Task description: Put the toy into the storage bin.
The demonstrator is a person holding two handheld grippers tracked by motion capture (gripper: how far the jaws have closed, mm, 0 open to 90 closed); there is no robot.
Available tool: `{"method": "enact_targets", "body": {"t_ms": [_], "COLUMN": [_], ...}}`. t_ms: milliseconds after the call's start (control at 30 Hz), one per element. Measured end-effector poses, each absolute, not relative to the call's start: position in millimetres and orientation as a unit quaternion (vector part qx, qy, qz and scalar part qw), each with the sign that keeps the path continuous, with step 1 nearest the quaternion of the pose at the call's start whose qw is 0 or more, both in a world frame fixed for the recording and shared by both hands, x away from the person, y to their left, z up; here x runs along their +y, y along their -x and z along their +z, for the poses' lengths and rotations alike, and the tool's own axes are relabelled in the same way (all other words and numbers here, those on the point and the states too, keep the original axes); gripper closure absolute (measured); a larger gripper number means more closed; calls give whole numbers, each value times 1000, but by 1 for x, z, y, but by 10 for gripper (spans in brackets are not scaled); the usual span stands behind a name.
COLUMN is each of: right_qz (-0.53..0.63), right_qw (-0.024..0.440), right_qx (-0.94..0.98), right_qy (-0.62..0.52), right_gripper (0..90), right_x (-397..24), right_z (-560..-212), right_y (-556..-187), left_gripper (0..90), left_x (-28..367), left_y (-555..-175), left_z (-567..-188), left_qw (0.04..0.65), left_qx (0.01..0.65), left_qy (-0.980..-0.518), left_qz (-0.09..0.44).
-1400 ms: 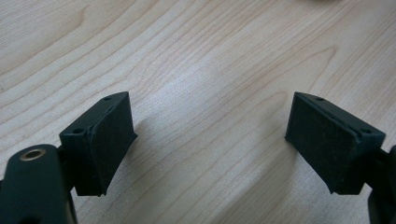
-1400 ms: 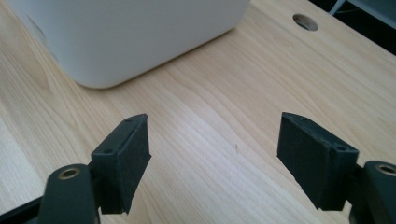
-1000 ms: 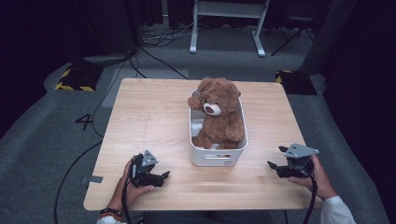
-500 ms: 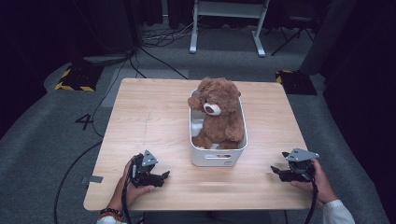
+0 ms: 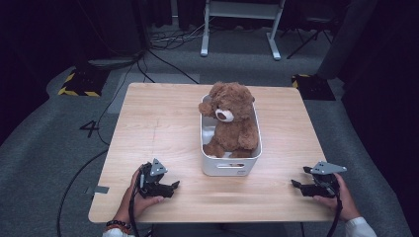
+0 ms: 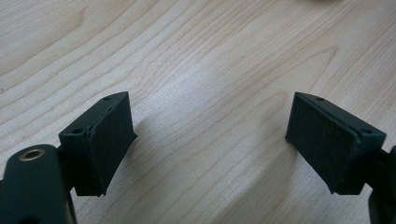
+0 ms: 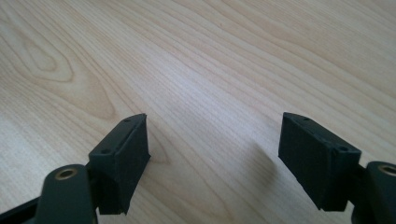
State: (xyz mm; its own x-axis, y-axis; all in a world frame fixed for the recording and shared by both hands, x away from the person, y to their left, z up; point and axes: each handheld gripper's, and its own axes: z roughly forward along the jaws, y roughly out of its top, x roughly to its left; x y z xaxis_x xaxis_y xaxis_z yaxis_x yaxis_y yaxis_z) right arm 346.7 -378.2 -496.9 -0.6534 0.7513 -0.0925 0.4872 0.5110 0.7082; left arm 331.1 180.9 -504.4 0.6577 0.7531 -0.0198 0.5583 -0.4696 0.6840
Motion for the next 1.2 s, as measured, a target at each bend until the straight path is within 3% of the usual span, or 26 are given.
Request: {"method": "enact_targets", "body": {"t_ms": [167,1200], "right_qz": [361,359], "right_qw": [182,185], "right_qx": [827,818], "right_qy": [-391,-410], "right_gripper": [230,172], "right_x": [-392,-398], "right_z": [-503,-505], "right_y": [-343,-339], "left_gripper": [150,150], "left_x": [181,180], "left_y": [-331,-331], "left_z": [-504,-504], "left_qw": [339,338], "left_qx": [388,390], "left_qy": [-845,-845], "left_qz": [144,144]}}
